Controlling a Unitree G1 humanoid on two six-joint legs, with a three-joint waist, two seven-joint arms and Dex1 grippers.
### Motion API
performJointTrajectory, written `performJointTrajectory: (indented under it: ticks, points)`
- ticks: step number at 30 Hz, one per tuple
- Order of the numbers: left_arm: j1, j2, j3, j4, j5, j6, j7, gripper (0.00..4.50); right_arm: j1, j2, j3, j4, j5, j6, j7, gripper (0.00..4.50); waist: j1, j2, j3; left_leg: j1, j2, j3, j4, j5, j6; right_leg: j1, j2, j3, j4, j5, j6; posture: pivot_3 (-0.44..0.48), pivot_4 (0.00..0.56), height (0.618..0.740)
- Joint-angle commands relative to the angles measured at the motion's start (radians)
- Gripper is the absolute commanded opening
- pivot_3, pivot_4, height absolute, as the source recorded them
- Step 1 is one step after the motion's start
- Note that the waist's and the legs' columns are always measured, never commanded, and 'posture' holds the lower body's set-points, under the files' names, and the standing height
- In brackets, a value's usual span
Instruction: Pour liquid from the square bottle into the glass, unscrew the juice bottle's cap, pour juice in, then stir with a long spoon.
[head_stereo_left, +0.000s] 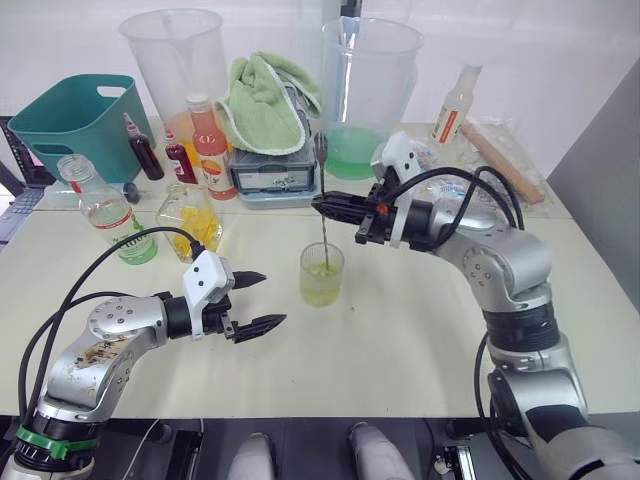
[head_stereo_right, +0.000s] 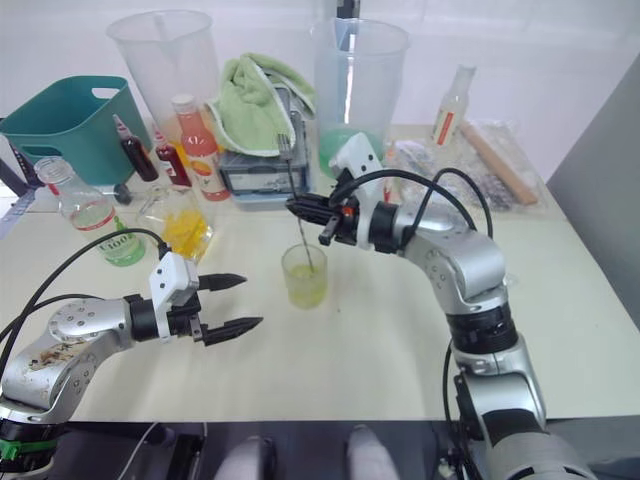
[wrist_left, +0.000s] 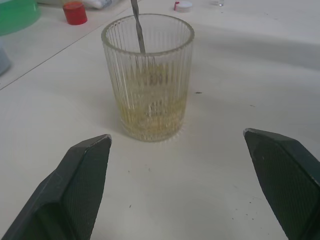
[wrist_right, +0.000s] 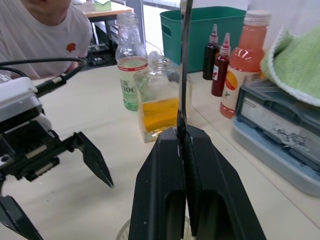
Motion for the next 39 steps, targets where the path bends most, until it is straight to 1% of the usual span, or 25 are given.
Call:
performJointTrajectory:
  ticks: [1, 8, 24, 29, 32, 35, 37, 39]
  points:
    - [-0.005, 0.006, 0.009, -0.015, -0.001, -0.018, -0.008, 4.48, -0.010, -0.014, -0.039, -0.062, 0.057, 0.033, 0.012, 0.00, 0.000, 0.000, 0.000, 0.000, 0.000, 0.000, 0.000, 0.000, 0.000, 0.000, 0.000, 0.000, 0.000, 0.000, 0.000, 0.000, 0.150, 0.723]
    - [-0.014, -0.007, -0.002, 0.006, 0.008, -0.033, -0.009, 4.48, -0.052, -0.097, -0.101, -0.086, 0.096, 0.075, 0.008, 0.00, 0.005, 0.000, 0.000, 0.000, 0.000, 0.000, 0.000, 0.000, 0.000, 0.000, 0.000, 0.000, 0.000, 0.000, 0.000, 0.000, 0.150, 0.723]
    - [0.006, -0.004, 0.019, 0.003, 0.007, -0.042, -0.005, 4.48, -0.120, -0.126, -0.152, -0.143, 0.225, 0.182, -0.018, 0.00, 0.005, 0.000, 0.000, 0.000, 0.000, 0.000, 0.000, 0.000, 0.000, 0.000, 0.000, 0.000, 0.000, 0.000, 0.000, 0.000, 0.150, 0.723]
    - [0.008, -0.007, 0.022, 0.000, -0.016, -0.025, -0.011, 4.48, -0.118, -0.183, -0.151, -0.128, 0.208, 0.172, -0.002, 0.00, 0.006, 0.000, 0.000, 0.000, 0.000, 0.000, 0.000, 0.000, 0.000, 0.000, 0.000, 0.000, 0.000, 0.000, 0.000, 0.000, 0.150, 0.723]
    - [0.011, -0.006, 0.023, -0.005, -0.023, -0.023, -0.013, 4.48, -0.120, -0.195, -0.156, -0.120, 0.219, 0.168, 0.002, 0.00, 0.006, 0.000, 0.000, 0.000, 0.000, 0.000, 0.000, 0.000, 0.000, 0.000, 0.000, 0.000, 0.000, 0.000, 0.000, 0.000, 0.150, 0.723]
    - [0.012, -0.003, 0.036, -0.006, -0.033, -0.025, -0.012, 4.48, -0.143, -0.186, -0.207, -0.109, 0.285, 0.195, -0.004, 0.00, 0.006, 0.000, 0.000, 0.000, 0.000, 0.000, 0.000, 0.000, 0.000, 0.000, 0.000, 0.000, 0.000, 0.000, 0.000, 0.000, 0.150, 0.723]
    - [0.012, -0.003, 0.058, -0.001, -0.044, -0.026, -0.005, 4.48, -0.172, -0.195, -0.281, -0.095, 0.390, 0.253, -0.009, 0.00, 0.006, 0.000, 0.000, 0.000, 0.000, 0.000, 0.000, 0.000, 0.000, 0.000, 0.000, 0.000, 0.000, 0.000, 0.000, 0.000, 0.150, 0.723]
    - [0.015, -0.005, 0.073, 0.001, -0.049, -0.028, -0.002, 4.48, -0.201, -0.221, -0.342, -0.062, 0.455, 0.299, -0.021, 0.00, 0.006, 0.000, 0.000, 0.000, 0.000, 0.000, 0.000, 0.000, 0.000, 0.000, 0.000, 0.000, 0.000, 0.000, 0.000, 0.000, 0.150, 0.723]
